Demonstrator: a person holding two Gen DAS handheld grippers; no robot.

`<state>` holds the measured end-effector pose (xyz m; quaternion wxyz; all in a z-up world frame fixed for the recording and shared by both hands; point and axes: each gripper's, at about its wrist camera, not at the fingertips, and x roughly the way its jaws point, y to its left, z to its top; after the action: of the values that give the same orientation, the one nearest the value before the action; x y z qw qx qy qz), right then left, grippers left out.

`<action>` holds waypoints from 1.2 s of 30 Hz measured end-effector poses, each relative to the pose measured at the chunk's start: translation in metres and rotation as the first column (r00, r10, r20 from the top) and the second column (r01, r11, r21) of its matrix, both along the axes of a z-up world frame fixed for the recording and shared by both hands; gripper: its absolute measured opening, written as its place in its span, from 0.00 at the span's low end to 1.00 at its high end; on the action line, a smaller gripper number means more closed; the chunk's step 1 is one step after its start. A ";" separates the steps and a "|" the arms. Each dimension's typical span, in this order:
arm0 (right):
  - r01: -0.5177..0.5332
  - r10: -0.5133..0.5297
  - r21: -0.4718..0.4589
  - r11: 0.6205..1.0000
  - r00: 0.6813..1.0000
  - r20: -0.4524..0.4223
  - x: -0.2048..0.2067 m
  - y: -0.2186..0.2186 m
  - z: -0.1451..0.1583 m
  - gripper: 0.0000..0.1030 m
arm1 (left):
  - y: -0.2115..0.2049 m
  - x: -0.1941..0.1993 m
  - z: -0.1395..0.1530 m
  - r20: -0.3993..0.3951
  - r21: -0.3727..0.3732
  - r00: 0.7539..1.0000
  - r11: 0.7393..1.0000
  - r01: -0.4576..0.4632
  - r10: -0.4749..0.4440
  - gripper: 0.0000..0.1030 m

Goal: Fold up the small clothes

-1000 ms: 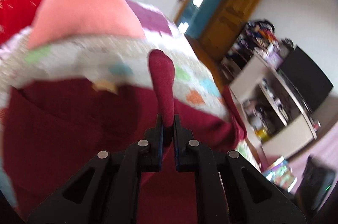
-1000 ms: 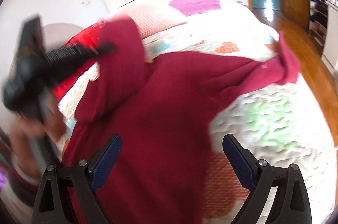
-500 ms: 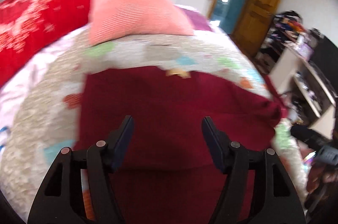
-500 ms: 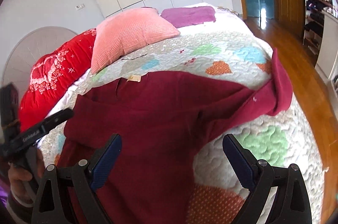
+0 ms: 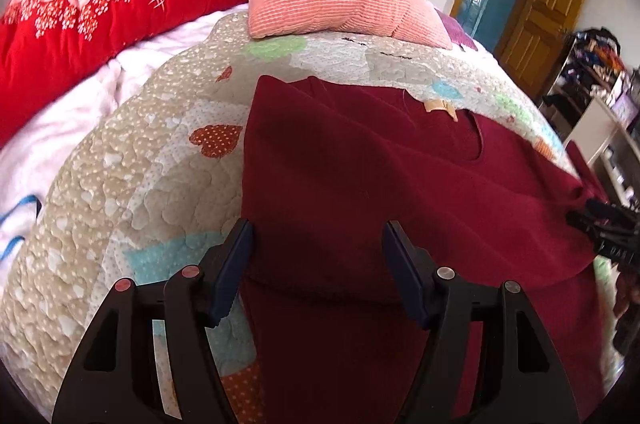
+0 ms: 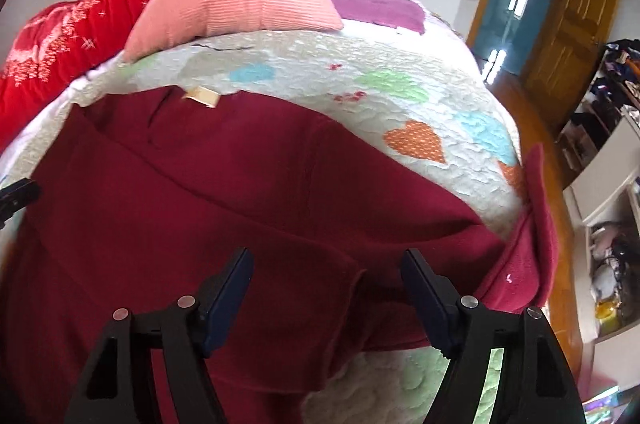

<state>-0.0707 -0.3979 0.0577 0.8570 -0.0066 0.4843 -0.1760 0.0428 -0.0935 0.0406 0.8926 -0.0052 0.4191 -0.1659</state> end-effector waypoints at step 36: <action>-0.050 0.046 0.083 0.995 0.998 0.049 0.024 0.031 -0.013 0.36 | 0.008 0.016 -0.014 -0.006 -0.019 0.997 0.996 -0.083 0.083 0.65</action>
<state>-0.0466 -0.3668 0.0443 0.8716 0.0220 0.4708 -0.1348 0.0588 -0.0854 0.0264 0.8976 -0.0317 0.4191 -0.1328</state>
